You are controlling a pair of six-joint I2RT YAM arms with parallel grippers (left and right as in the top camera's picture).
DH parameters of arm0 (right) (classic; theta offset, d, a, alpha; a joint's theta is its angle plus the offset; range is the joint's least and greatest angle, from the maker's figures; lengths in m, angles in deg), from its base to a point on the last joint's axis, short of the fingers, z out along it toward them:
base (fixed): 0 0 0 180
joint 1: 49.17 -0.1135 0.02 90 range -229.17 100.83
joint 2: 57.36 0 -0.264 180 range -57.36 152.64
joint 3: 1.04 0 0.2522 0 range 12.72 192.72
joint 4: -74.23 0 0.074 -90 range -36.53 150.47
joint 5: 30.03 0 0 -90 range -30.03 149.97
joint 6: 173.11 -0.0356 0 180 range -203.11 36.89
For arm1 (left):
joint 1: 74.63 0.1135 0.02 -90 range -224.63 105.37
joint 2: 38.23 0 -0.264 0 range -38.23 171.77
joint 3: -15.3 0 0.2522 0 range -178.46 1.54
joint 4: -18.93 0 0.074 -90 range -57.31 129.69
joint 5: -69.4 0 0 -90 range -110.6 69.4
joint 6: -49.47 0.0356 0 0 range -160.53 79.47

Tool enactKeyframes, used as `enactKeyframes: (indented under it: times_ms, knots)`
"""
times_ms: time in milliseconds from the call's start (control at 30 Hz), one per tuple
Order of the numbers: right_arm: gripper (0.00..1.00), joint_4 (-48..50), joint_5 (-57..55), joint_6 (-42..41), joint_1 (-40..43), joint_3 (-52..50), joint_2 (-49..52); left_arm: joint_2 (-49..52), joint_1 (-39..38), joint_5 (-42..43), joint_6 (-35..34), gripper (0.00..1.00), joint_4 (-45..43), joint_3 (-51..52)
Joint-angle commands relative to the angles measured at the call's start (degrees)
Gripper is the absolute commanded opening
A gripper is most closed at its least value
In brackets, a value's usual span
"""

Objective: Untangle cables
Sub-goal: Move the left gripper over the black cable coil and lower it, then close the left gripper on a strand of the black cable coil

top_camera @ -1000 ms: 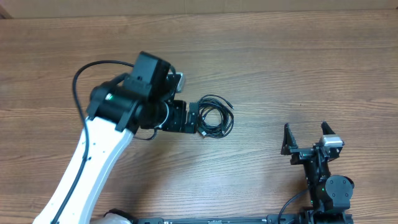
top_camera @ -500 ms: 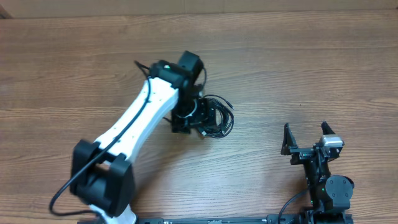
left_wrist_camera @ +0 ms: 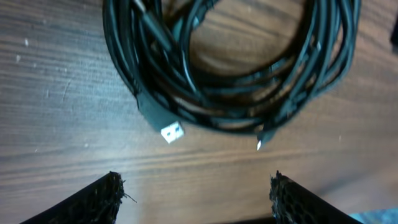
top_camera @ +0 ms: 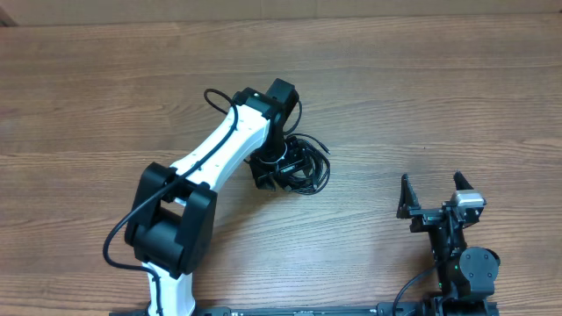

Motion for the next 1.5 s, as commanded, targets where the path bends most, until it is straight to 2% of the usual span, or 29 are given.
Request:
enactKeyframes:
  times_ms: [0, 300, 433, 500, 600, 667, 800, 900, 1067, 1200, 1400, 1467]
  knots:
    - [1.0, 0.37, -0.52, 0.39, 0.11, -0.59, -0.57, 1.75, 0.02, -0.94, -4.9, 0.78, -1.18, -1.25]
    - [1.0, 0.37, -0.52, 0.39, 0.11, -0.59, -0.57, 2.25, -0.68, -7.56, -12.94, 0.82, -1.7, -0.7]
    - [1.0, 0.37, -0.52, 0.39, 0.11, -0.59, -0.57, 2.25, -1.05, -7.58, -13.44, 0.7, -3.15, -0.48]
    - [1.0, 0.37, -0.52, 0.39, 0.11, -0.59, -0.57, 2.25, -1.05, -7.58, -14.01, 0.68, -3.08, -0.48]
    - [1.0, 0.37, -0.52, 0.39, 0.11, -0.59, -0.57, 2.25, -1.46, -7.54, -14.16, 0.68, -2.89, -0.33]
    - [1.0, 0.37, -0.52, 0.39, 0.11, -0.59, -0.57, 2.27, -2.23, -7.54, -14.93, 0.73, -2.91, 0.09]
    - [1.0, 0.37, -0.52, 0.39, 0.11, -0.59, -0.57, 2.27, -3.72, -8.72, -17.77, 0.76, -3.32, 1.51]
    - [1.0, 0.37, -0.52, 0.39, 0.11, -0.59, -0.57, 2.27, -4.07, -10.73, -18.12, 0.75, -3.39, 1.68]
    - [1.0, 0.37, -0.52, 0.39, 0.11, -0.59, -0.57, 2.27, -3.85, -10.93, -18.1, 0.61, -3.52, 1.68]
    - [1.0, 0.37, -0.52, 0.39, 0.11, -0.59, -0.57, 2.27, -3.93, -10.93, -18.12, 0.61, -3.76, 1.81]
    - [1.0, 0.37, -0.52, 0.39, 0.11, -0.59, -0.57, 2.27, -4.04, -11.3, -18.1, 0.42, -4.48, 1.88]
    - [1.0, 0.37, -0.52, 0.39, 0.11, -0.59, -0.57, 2.27, -4.04, -11.3, -18.1, 0.42, -4.46, 1.88]
